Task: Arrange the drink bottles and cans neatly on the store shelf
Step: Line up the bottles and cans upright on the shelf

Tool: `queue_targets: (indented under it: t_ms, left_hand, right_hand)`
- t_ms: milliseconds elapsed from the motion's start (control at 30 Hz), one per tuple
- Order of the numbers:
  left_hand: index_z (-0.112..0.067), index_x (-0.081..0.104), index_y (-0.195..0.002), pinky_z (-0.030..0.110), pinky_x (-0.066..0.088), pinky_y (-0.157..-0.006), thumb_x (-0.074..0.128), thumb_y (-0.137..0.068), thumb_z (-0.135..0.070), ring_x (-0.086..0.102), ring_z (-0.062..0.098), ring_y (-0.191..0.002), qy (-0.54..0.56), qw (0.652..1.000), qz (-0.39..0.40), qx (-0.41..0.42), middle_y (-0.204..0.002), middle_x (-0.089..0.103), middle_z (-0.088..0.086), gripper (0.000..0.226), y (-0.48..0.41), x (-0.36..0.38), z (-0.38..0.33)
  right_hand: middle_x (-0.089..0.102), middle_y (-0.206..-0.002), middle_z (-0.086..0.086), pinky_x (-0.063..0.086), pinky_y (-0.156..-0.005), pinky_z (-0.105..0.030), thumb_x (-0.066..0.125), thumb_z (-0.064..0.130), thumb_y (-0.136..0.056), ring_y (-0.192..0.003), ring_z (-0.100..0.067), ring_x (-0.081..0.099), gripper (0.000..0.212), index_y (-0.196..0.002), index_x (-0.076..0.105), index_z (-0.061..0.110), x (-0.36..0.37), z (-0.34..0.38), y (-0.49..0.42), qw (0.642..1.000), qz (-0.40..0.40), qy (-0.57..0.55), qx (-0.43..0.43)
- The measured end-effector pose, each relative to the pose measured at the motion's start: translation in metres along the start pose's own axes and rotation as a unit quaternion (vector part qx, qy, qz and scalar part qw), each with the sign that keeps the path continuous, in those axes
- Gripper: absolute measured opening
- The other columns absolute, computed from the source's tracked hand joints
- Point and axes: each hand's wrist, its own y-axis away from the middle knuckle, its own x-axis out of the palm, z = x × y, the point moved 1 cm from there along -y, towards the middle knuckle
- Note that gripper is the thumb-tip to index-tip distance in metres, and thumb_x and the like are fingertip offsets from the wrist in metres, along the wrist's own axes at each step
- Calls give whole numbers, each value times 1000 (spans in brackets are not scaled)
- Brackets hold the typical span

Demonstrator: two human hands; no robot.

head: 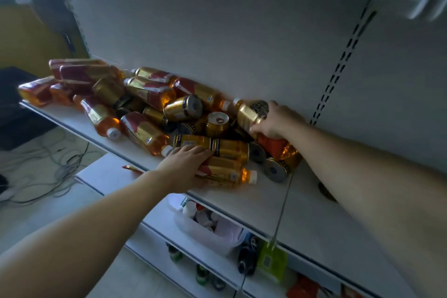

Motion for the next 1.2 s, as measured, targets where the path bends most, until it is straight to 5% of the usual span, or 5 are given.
queue_targets:
  t_ms: [333,600,800,967,1200]
  left_hand:
    - [-24,32,-146,36,34,-106,69,-80,-44,38,24,-131,219,970,-59,-88,-146,38,2,78,-3,-4,12]
    - [-21,42,-139,23,43,-72,66,-87,-33,51,14,-91,406,908,-68,-83,-116,56,1,58,12,-16,-11]
    - [-15,47,-134,32,47,-82,68,-86,-30,61,19,-93,570,819,0,-64,-112,61,3,55,19,-10,-59]
    - [-16,48,-130,33,48,-79,70,-83,-28,61,17,-89,591,805,49,-22,-113,62,5,53,22,-4,-118]
    - [-15,53,-123,48,52,-90,79,-73,-27,65,27,-96,588,800,116,30,-107,66,6,58,24,5,-223]
  right_hand:
    - [45,-138,-10,45,-98,-47,66,62,-77,-122,-33,49,94,-151,17,29,-6,-26,55,974,-155,-158,-41]
    - [52,-133,-2,43,-95,-35,78,45,-70,-120,-24,51,90,-145,31,27,-18,-37,132,886,-235,-396,60]
    - [53,-137,-2,45,-102,-44,80,45,-56,-123,-24,52,110,-150,25,26,-10,-67,204,855,-243,-424,173]
    - [66,-99,5,54,-81,-35,84,21,-60,-94,-19,64,60,-111,53,24,-5,-112,262,783,-309,-486,234]
    - [70,-95,-1,58,-79,-43,83,24,-50,-85,-20,68,48,-91,59,26,-1,-201,336,745,-360,-486,282]
